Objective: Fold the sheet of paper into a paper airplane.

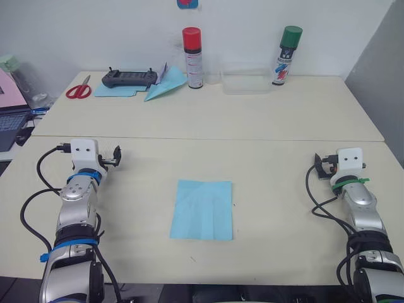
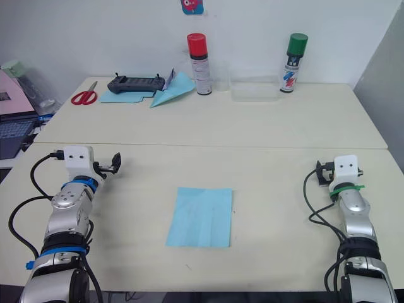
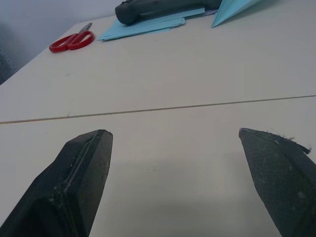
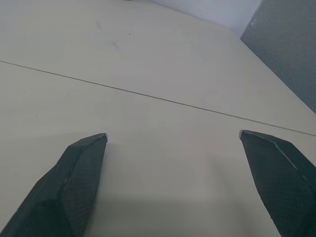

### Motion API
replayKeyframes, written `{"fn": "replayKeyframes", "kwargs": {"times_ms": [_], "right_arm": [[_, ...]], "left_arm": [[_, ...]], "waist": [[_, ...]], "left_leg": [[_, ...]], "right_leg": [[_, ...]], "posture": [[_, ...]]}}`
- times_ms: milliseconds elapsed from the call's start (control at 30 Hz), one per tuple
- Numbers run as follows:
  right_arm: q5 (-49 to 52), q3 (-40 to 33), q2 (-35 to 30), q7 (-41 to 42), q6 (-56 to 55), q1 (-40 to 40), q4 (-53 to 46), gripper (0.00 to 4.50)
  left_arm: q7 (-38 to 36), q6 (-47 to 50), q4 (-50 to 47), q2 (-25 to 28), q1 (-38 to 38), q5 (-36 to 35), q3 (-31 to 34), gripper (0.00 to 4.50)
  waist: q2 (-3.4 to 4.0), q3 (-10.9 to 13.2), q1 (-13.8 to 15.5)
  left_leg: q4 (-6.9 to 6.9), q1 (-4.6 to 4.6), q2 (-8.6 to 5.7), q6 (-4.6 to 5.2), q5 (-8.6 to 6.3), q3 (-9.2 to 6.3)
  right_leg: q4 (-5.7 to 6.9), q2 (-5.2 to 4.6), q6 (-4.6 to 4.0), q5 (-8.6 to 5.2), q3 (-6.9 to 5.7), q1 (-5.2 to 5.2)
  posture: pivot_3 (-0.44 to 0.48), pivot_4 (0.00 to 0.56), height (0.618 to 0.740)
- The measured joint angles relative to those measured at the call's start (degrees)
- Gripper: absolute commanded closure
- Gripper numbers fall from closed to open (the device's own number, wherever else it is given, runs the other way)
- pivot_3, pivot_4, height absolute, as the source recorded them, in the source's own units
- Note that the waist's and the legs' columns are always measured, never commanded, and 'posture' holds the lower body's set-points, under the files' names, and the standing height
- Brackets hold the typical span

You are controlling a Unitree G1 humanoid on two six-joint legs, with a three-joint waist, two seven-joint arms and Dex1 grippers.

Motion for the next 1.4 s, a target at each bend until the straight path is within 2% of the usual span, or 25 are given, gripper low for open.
{"fn": "replayKeyframes", "kwargs": {"times_ms": [533,867,933,1067,1233,1333,1400], "right_arm": [[-0.06,0.59,0.03,1.01,0.54,-0.78,-0.63,0.02],[0.38,0.59,0.01,2.7,2.92,-0.52,-3.73,0.02],[2.73,0.7,-0.51,7.6,6.11,0.79,-7.59,0.02],[8.12,3.12,-5.71,20.67,16.72,3.08,-17.71,0.02],[20.96,6.68,-13.72,38.74,36.1,4.92,-35.15,0.02],[25.89,8.5,-15.02,43.06,43.7,5.16,-42.59,0.0],[27.42,9.54,-15.14,43.86,46.76,5.43,-45.47,0.0]], "left_arm": [[-3.44,1.02,0.03,1.2,0.09,-0.17,-0.07,0.0],[-10.88,3.29,-2.54,3.1,0.09,-2.82,0.02,0.0],[-14.93,5.34,-6.0,4.39,0.95,-3.85,-0.76,0.0],[-26.46,10.03,-13.06,9.81,1.0,-4.76,-4.99,0.0],[-41.72,21.22,-29.24,15.39,0.38,-10.12,-11.02,0.0],[-47.5,27.17,-38.85,16.91,1.03,-13.52,-14.46,0.62],[-49.16,29.77,-43.0,16.9,1.48,-15.14,-15.75,1.25]], "waist": [[0.0,0.0,0.0],[0.0,0.0,-0.02],[0.0,0.0,-0.03],[0.01,0.01,-0.04],[0.02,0.02,-0.03],[0.02,0.02,-0.08],[0.0,0.03,-0.07]], "left_leg": [[0.01,0.0,0.0,0.0,0.0,0.0],[0.01,0.0,0.01,0.0,0.0,0.0],[0.01,-0.02,0.01,0.0,0.0,-0.01],[0.02,-0.02,0.01,0.0,0.0,-0.01],[0.03,-0.03,0.04,0.0,0.0,-0.04],[0.03,-0.02,0.06,0.01,0.0,-0.03],[0.03,-0.03,0.07,0.01,0.0,-0.03]], "right_leg": [[0.01,0.0,0.0,0.0,0.0,0.0],[0.02,0.0,0.0,0.0,0.0,0.0],[0.02,0.01,0.0,0.0,-0.01,0.0],[0.02,0.02,0.0,0.0,-0.01,0.0],[0.01,0.04,-0.01,-0.02,-0.03,0.02],[0.0,0.05,-0.04,-0.06,-0.02,0.02],[0.0,0.05,0.17,-0.23,-0.03,0.0]], "posture": [[0.0,0.15,0.74],[0.0,0.15,0.74],[0.0,0.15,0.74],[0.0,0.15,0.74],[0.0,0.15,0.74],[0.0,0.15,0.74],[0.0,0.15,0.74]]}}
